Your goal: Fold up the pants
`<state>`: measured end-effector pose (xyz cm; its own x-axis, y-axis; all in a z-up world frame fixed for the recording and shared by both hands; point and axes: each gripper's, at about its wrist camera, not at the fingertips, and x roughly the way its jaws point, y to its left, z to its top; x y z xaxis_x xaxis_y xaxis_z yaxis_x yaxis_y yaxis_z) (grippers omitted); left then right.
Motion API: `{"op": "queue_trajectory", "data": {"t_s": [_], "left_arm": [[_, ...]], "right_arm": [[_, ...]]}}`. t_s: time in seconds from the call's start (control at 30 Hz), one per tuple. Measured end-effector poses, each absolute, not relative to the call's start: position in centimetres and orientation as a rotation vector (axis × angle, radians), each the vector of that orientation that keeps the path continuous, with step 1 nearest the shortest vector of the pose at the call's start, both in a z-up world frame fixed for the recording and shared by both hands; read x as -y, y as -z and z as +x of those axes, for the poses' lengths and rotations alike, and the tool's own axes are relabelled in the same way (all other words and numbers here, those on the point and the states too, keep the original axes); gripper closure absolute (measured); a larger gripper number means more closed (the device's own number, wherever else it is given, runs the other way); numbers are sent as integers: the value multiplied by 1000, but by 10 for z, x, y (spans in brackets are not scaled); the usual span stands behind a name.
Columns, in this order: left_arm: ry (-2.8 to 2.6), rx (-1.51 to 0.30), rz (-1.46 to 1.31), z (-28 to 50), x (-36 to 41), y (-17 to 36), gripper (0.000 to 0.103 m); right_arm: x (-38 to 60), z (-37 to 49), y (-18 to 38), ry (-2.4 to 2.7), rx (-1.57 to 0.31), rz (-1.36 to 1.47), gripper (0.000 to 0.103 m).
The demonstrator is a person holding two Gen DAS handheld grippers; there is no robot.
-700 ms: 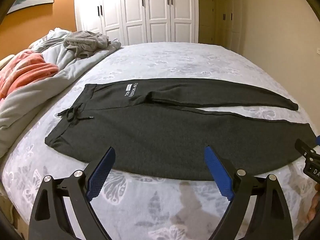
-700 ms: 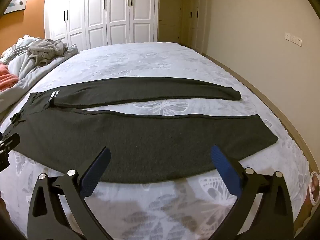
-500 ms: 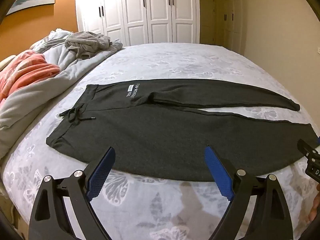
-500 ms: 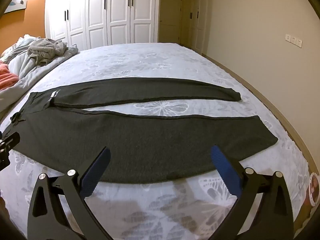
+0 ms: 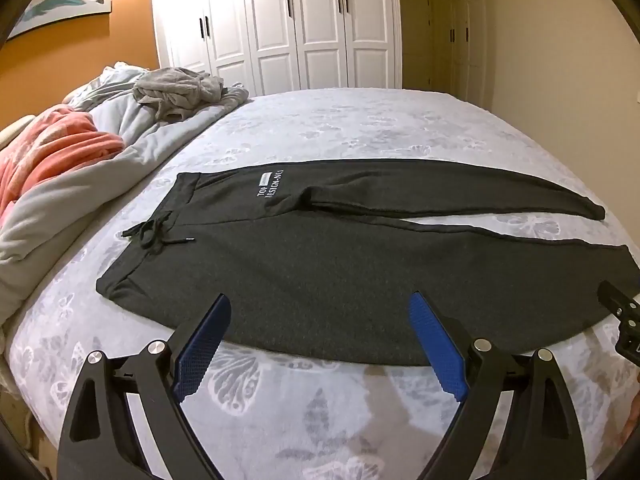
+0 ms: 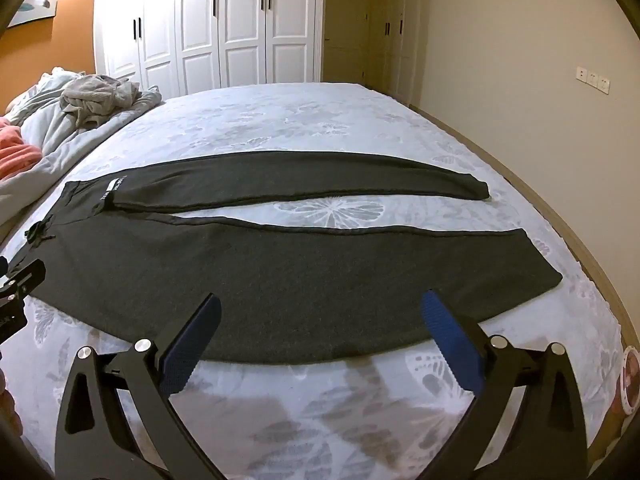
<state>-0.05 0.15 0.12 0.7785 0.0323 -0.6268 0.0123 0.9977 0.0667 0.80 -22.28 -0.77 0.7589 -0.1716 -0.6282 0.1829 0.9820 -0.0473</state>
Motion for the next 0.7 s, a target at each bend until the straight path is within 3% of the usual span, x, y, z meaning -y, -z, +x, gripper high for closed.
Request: {"op": "queue_trajectory", "data": {"t_s": [0.7], "left_arm": [[-19, -693, 82, 2, -2, 6, 16]], "right_arm": [[224, 8, 11, 190, -692, 18, 5]]}}
